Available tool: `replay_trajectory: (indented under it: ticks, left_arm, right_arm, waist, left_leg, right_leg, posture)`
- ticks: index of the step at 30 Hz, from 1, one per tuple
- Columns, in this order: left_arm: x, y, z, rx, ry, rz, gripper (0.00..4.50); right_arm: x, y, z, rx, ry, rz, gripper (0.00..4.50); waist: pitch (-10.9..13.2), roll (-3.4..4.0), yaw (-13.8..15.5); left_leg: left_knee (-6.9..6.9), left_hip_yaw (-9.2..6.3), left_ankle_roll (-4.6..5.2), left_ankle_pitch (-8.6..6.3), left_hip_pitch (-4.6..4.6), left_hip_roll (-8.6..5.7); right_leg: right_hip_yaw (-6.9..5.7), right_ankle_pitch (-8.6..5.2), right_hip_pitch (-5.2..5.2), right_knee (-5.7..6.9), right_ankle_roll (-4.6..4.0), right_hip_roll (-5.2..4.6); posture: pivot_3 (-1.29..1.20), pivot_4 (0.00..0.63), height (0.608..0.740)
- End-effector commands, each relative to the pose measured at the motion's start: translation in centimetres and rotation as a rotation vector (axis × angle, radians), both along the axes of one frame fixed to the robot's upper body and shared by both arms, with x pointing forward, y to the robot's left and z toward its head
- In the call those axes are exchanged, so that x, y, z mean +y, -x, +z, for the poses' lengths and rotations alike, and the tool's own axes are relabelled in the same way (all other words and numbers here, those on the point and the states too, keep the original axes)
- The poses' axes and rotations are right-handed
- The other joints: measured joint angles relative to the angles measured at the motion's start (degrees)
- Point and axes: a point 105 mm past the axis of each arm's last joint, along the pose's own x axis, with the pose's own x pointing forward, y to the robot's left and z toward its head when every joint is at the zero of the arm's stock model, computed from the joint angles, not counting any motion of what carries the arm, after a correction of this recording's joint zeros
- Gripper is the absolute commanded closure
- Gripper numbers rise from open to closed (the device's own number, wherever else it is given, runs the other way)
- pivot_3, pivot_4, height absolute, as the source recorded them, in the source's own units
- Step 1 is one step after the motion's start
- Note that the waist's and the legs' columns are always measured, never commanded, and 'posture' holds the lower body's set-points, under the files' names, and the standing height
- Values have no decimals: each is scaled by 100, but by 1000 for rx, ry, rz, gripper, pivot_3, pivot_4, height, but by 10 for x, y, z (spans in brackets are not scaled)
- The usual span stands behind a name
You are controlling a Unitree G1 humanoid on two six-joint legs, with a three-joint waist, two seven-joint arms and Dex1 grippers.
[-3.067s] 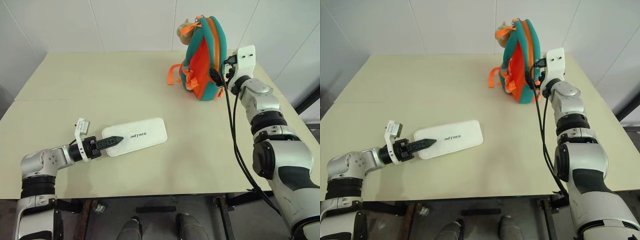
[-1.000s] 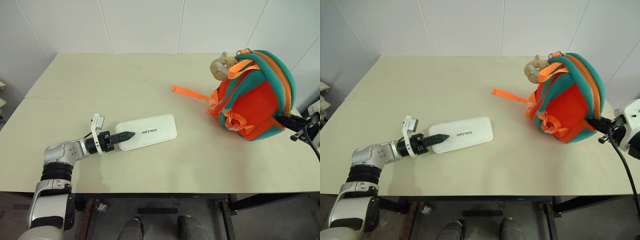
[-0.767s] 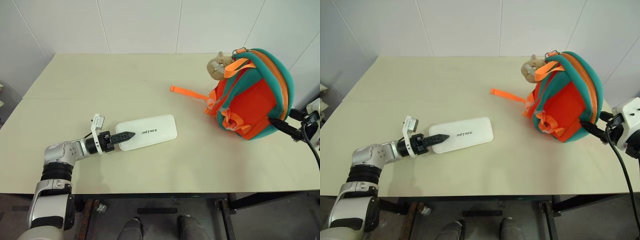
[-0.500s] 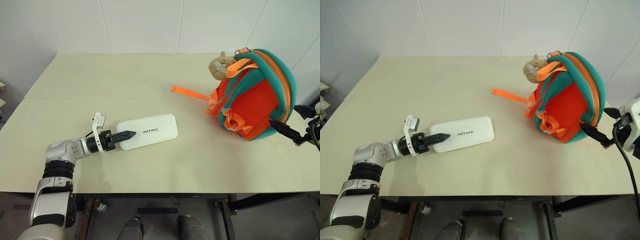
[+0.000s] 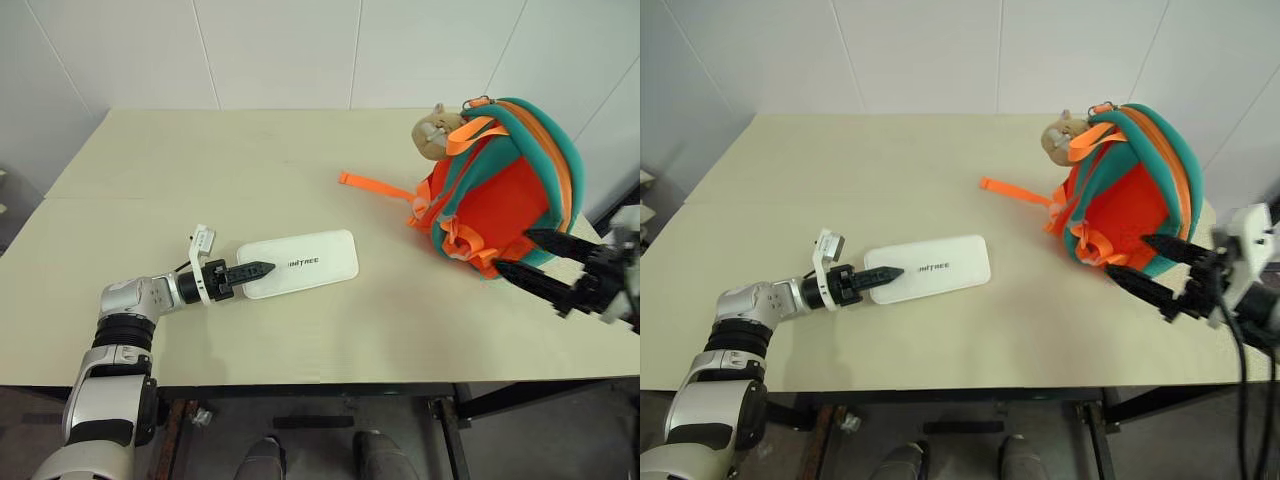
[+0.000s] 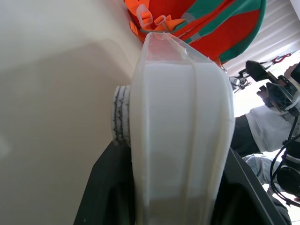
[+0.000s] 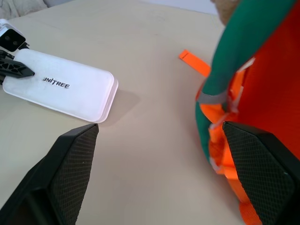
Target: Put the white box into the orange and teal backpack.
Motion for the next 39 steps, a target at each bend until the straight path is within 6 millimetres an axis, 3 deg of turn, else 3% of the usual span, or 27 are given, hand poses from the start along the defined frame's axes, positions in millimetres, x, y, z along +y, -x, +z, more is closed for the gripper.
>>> replay_trajectory:
  ticks: [1,6,8,17,20,22,25,31,35,39]
  left_arm:
    - [4,-1,18,-67,18,1,3203]
    - [13,5,20,-75,16,33,3203]
    - [17,7,20,-76,20,49,3203]
    - [20,12,20,-79,27,80,3203]
    - [21,12,21,-83,28,86,3203]
    - [22,13,23,-87,27,92,3203]
    - [28,13,23,-94,22,114,3203]
    - [41,14,26,-106,16,161,3203]
    - [55,15,28,-117,-6,204,3203]
    - [64,15,27,-122,-23,230,3203]
  right_arm:
    - [-2,-32,5,-86,19,-91,31]
    - [3,-90,4,-144,18,-207,31]
    - [10,-105,9,-165,-21,-212,31]
    - [39,-153,10,-194,-96,-226,31]
    - [35,-163,9,-231,-88,-284,671]
    - [36,-165,11,-255,-104,-278,1338]
    - [51,-157,22,-307,-135,-172,2359]
    - [96,-111,52,-384,-222,186,4423]
    - [146,-37,66,-294,-239,621,4486]
    - [159,2,64,-183,-232,796,4486]
  waist:
    - [1,-1,1]
    - [1,-2,-28]
    - [1,-1,-37]
    - [1,0,-16]
    - [1,-1,-25]
    - [1,-1,-32]
    - [1,0,-40]
    - [2,0,-124]
    - [2,2,-173]
    - [3,2,-160]
  left_leg:
    - [6,-1,0,0,0,0]
    - [-3,-1,2,2,1,-1]
    - [-12,0,0,2,4,1]
    - [-64,0,-15,11,-25,0]
    - [-64,0,-16,12,-22,0]
    - [-64,1,-17,14,-20,0]
    - [-65,0,-18,15,-19,0]
    - [-75,0,-20,16,-18,2]
    - [-84,-2,-20,16,-19,5]
    - [-88,-2,-20,15,-15,8]
  right_leg:
    - [0,4,4,-1,5,0]
    - [0,14,4,-6,17,-1]
    - [0,44,-2,0,71,1]
    - [2,39,-69,27,69,0]
    - [2,39,-69,30,68,0]
    - [2,39,-68,34,68,0]
    - [2,39,-69,37,68,1]
    - [2,39,-71,39,68,2]
    - [2,37,-77,44,65,2]
    - [1,29,-81,44,55,3]
  posture:
    - [0,150,740]
    - [0,150,740]
    - [0,150,740]
    - [0,150,740]
    - [0,150,740]
    - [0,150,740]
    - [0,150,740]
    - [0,150,740]
    - [0,150,740]
    - [0,150,740]
